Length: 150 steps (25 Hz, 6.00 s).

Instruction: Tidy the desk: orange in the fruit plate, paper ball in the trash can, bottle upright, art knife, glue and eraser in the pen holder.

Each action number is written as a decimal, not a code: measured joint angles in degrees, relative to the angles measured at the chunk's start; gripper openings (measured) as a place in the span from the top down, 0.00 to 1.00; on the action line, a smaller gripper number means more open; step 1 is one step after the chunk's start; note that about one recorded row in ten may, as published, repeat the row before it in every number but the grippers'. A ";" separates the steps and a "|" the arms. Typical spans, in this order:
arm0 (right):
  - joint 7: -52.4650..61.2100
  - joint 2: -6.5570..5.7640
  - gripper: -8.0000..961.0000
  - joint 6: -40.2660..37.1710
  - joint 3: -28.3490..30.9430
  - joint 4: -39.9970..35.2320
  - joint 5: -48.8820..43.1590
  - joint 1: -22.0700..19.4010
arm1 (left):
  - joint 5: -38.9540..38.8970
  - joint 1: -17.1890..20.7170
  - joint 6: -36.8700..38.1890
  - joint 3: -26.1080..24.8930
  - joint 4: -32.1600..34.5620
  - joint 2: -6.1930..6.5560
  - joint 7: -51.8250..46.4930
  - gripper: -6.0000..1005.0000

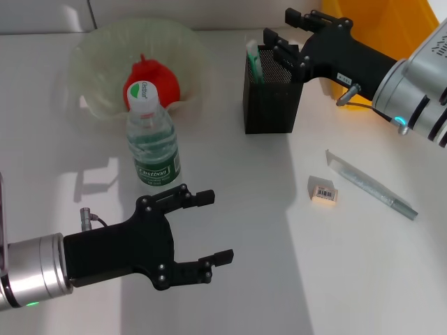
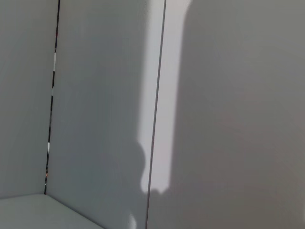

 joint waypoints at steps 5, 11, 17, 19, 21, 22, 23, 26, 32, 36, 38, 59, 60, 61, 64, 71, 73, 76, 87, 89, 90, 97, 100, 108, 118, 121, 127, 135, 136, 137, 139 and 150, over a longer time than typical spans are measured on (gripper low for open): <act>7.34 -0.26 0.46 -0.33 -0.03 -5.12 -0.73 -2.58 | 0.00 0.09 -0.04 0.01 0.00 -0.01 -0.15 0.17; 31.50 -0.36 0.26 0.01 0.45 -23.88 -15.55 -11.70 | 0.00 0.33 -0.04 -0.13 0.00 -0.01 -0.19 0.17; 70.99 -0.52 0.15 -6.70 5.16 -40.77 -48.69 -13.02 | 0.00 -0.24 -0.02 -0.10 -0.41 -0.01 -0.19 0.17; 81.23 -0.52 0.14 -11.37 6.28 -45.29 -58.90 -12.36 | 0.00 -0.46 -0.02 -0.08 -0.58 -0.01 -0.19 0.17; 89.20 -0.52 0.14 -16.59 6.64 -50.40 -67.88 -11.81 | 0.00 -0.50 -0.02 -0.08 -0.61 0.00 -0.19 0.17; 91.76 -0.51 0.14 -18.59 6.64 -52.11 -70.79 -11.63 | 0.00 -0.50 -0.01 -0.07 -0.62 0.00 -0.19 0.17; 94.97 -0.51 0.14 -21.60 6.67 -54.29 -74.79 -11.07 | 0.00 -0.50 -0.01 -0.07 -0.62 0.00 -0.19 0.17; 100.65 -0.51 0.14 -30.09 6.59 -57.85 -84.71 -8.64 | 0.00 -0.60 -0.01 -0.07 -0.62 0.00 -0.19 0.17; 98.60 -0.54 0.14 -40.76 5.91 -57.69 -97.14 -3.66 | 0.00 -0.85 -0.01 -0.07 -0.62 0.00 -0.18 0.17; 95.18 -0.56 0.15 -42.86 5.87 -57.40 -99.32 -1.55 | 0.00 -0.84 -0.02 -0.07 -0.61 0.00 -0.19 0.17; 94.70 -0.57 0.15 -42.99 5.51 -56.64 -100.02 -0.45 | 0.00 -0.84 -0.02 -0.07 -0.61 0.00 -0.20 0.17; 92.02 -0.18 0.18 -30.46 -4.36 -41.74 -102.77 5.68 | 0.00 -0.70 -0.02 -0.18 -0.62 0.00 -0.22 0.17; 92.02 -0.18 0.18 -30.46 -4.36 -41.74 -102.77 5.68 | 0.00 -0.70 -0.02 -0.18 -0.62 0.00 -0.22 0.17; 92.11 -0.16 0.18 -29.64 -5.17 -40.55 -102.50 6.08 | 0.00 -0.66 -0.02 -0.18 -0.62 0.00 -0.22 0.17; 92.18 -0.15 0.18 -28.51 -6.02 -38.50 -102.05 6.94 | 0.00 -0.62 -0.02 -0.18 -0.62 0.00 -0.22 0.17; 92.29 -0.16 0.19 -27.44 -5.67 -35.48 -100.16 8.38 | 0.00 -0.42 -0.02 -0.10 -0.62 0.00 -0.03 0.17; 92.29 -0.18 0.23 -27.42 -5.67 -35.35 -100.05 8.45 | 0.00 -0.38 -0.02 -0.08 -0.62 0.00 -0.02 0.17; 92.31 -0.21 0.29 -27.29 -6.00 -35.14 -100.01 8.51 | 0.00 -0.37 -0.02 -0.07 -0.62 0.00 -0.01 0.17; 92.33 -0.41 0.48 -27.22 -6.08 -34.49 -101.95 8.49 | 0.00 -0.40 -0.02 0.01 -0.62 0.00 -0.11 0.17; 92.33 -0.42 0.49 -27.22 -6.10 -34.43 -102.88 8.54 | 0.00 -0.45 -0.02 0.02 -0.62 0.00 -0.15 0.17; 92.33 -0.42 0.49 -27.23 -6.10 -34.41 -102.92 8.54 | 0.00 -0.47 -0.02 0.02 -0.62 0.00 -0.17 0.17; 92.22 -0.42 0.50 -27.49 -6.09 -34.04 -102.94 8.81 | 0.00 -0.52 -0.02 0.02 -0.62 0.00 -0.20 0.17; 91.97 -0.42 0.57 -27.51 -6.06 -33.50 -102.94 9.06 | 0.00 -0.64 -0.02 0.02 -0.62 0.00 -0.21 0.17; 91.87 -0.43 0.72 -31.47 -2.95 -40.67 -100.72 7.80 | 0.00 -0.79 0.45 -0.22 -0.21 0.09 -0.35 0.17; 92.57 -0.32 0.74 -25.44 6.42 -56.34 -90.59 2.64 | 0.00 -0.89 0.52 -0.01 -0.09 0.04 -0.39 0.17; 93.29 -0.32 0.74 -19.82 6.41 -55.42 -90.30 2.55 | 0.00 -0.93 0.42 0.02 -0.09 0.01 -0.39 0.17; 93.38 -0.48 0.74 -13.93 6.41 -49.96 -90.71 4.64 | 0.00 -0.93 0.45 0.02 -0.16 0.05 -0.39 0.17; 92.69 -0.58 0.74 -10.49 6.51 -40.63 -91.20 8.78 | 0.00 -0.93 0.45 -0.01 -0.20 0.09 -0.39 0.17; 92.68 -0.58 0.74 -10.06 6.51 -39.93 -91.59 9.22 | 0.00 -0.93 0.45 -0.03 -0.19 0.09 -0.39 0.17; 92.69 -0.59 0.74 -9.58 6.52 -39.44 -92.02 9.42 | 0.00 -0.92 0.46 -0.12 -0.22 0.09 -0.39 0.17; 93.08 -0.57 0.74 -8.09 6.54 -37.99 -92.77 10.02 | 0.00 -0.92 0.48 -0.20 -0.33 0.09 -0.39 0.17; 95.21 -0.61 0.44 -13.10 6.61 -41.09 -93.26 10.13 | 0.00 -0.92 0.52 -0.13 -0.54 0.09 -0.39 0.17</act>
